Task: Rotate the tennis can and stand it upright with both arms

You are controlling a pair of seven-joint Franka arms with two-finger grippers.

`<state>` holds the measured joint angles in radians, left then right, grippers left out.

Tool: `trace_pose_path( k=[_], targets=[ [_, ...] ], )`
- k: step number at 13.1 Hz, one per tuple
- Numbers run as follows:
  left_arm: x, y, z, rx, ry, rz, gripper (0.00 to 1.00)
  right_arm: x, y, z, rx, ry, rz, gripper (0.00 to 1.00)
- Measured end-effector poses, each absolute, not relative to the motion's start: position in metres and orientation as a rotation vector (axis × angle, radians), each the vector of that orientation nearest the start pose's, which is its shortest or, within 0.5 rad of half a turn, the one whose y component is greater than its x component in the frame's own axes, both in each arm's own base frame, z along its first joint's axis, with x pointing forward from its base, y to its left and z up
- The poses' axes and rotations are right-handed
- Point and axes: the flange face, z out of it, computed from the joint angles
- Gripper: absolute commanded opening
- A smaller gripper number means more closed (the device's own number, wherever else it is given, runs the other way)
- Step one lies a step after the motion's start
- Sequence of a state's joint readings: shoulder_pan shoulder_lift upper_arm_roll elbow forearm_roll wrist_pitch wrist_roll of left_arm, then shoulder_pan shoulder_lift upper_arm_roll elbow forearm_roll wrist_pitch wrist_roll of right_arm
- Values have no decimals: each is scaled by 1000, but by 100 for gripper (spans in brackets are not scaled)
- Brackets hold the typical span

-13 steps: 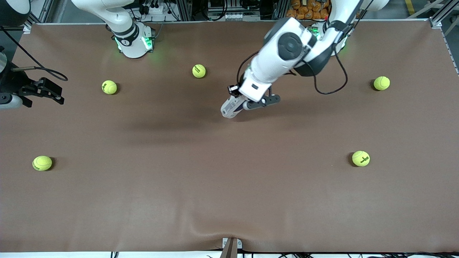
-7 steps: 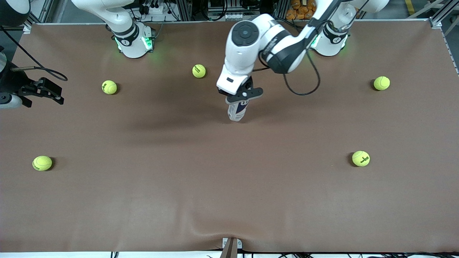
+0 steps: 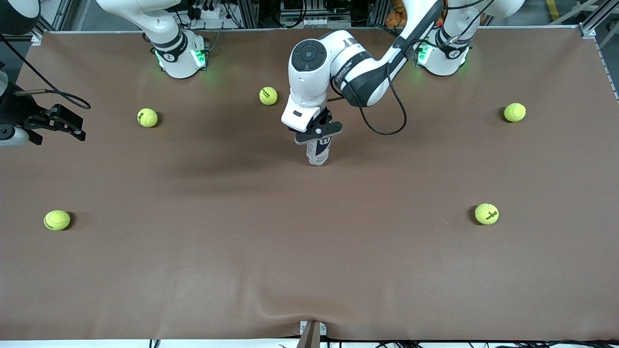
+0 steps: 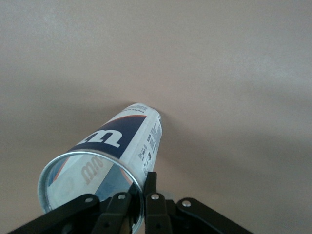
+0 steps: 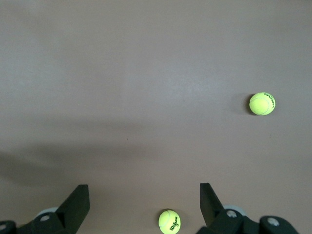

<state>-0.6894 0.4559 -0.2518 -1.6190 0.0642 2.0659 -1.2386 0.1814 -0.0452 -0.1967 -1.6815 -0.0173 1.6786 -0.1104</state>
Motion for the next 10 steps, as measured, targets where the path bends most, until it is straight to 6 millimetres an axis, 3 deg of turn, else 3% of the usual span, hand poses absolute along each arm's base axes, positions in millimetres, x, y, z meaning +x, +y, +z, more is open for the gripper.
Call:
trace_pose_path(
  k=[5,8,9,10],
  targets=[
    [417,-533,355,-3117,-474,91,9,549,-12,606,-3148,-152,-65,100],
    [414,-536,349,-3107,-475,89,34,549,-12,606,-3148,-152,-66,100],
    [414,-537,350,-3110,-476,85,47,549,-12,606,-3148,-152,-66,100],
    [416,-539,355,-3119,-479,78,72,549,-12,606,-3148,-152,-66,100]
  ],
)
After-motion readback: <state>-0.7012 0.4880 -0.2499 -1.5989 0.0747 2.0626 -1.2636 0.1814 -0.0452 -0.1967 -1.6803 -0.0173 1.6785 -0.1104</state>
